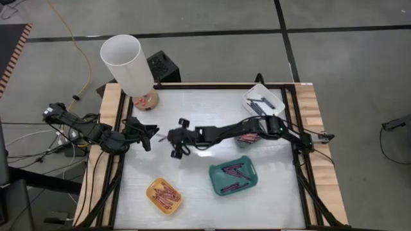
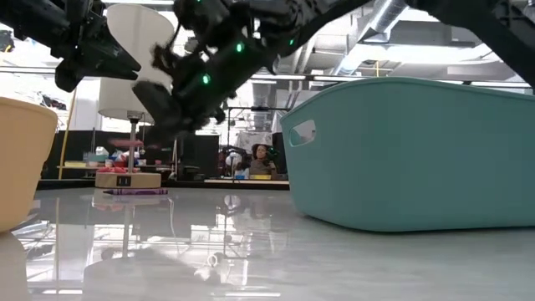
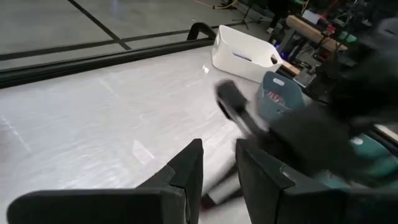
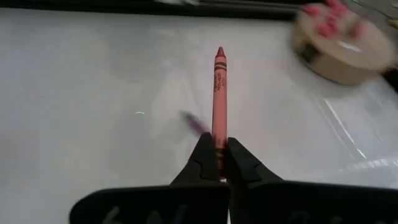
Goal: Sort crayons
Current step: Put the red crayon into the yellow bin, then put the purple crayon into the blue bin
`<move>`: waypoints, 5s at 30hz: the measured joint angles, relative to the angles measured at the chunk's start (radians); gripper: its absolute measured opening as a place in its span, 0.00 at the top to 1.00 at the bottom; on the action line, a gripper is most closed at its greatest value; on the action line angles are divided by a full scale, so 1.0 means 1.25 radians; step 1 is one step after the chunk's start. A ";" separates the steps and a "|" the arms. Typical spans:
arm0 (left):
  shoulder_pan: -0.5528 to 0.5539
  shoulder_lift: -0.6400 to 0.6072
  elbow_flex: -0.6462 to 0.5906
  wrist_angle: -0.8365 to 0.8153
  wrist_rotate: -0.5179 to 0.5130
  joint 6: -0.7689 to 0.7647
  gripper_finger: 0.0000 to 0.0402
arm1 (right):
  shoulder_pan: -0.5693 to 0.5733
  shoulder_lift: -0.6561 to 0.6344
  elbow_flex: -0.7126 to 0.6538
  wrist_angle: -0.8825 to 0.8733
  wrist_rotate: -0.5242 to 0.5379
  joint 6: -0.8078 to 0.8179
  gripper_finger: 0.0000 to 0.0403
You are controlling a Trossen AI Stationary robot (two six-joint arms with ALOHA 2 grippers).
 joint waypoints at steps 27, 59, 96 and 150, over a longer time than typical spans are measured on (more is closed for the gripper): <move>0.000 0.000 0.000 0.007 0.019 -0.095 0.79 | 0.254 -0.038 0.003 -0.005 -0.091 -0.351 1.00; 0.000 0.000 0.000 0.006 0.015 -0.080 0.79 | 0.208 0.022 -0.008 0.086 -0.320 -0.192 0.98; 0.000 0.000 0.000 -0.003 0.016 -0.052 0.79 | 0.030 -0.092 -0.007 -0.039 -0.282 -0.328 0.81; 0.000 0.000 0.000 -0.022 -0.024 0.011 0.79 | -0.171 0.125 0.034 0.013 -0.427 -0.283 0.61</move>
